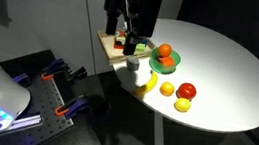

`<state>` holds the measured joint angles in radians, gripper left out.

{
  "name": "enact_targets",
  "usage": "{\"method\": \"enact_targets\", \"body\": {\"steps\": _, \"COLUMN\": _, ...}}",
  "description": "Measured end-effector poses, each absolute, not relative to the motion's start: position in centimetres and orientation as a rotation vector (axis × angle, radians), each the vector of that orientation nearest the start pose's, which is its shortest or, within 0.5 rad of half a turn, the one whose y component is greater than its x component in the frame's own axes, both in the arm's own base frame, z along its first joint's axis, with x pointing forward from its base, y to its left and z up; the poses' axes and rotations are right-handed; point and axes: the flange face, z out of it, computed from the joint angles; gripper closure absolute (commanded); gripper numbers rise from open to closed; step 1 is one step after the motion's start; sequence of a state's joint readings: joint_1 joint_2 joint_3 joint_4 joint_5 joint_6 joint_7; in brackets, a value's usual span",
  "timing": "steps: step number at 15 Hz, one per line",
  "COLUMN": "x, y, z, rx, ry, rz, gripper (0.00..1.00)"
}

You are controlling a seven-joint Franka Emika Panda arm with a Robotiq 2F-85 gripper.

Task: Pick up the banana, then drop it on the tray

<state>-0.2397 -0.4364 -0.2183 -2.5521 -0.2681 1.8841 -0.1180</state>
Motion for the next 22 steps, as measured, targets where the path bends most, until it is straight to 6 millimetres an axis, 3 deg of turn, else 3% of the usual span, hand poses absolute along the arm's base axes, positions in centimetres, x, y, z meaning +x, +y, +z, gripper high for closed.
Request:
{"method": "enact_targets", "body": {"steps": 13, "x": 33.2, "y": -18.2, "z": 39.5, "rx": -3.176, "ry": 0.313, "rz": 0.415, "gripper": 0.0}}
{"method": "enact_targets", "body": {"steps": 22, "x": 36.3, "y": -17.0, "z": 38.1, "rx": -3.154, "ry": 0.301, "rz": 0.227, "gripper": 0.0}}
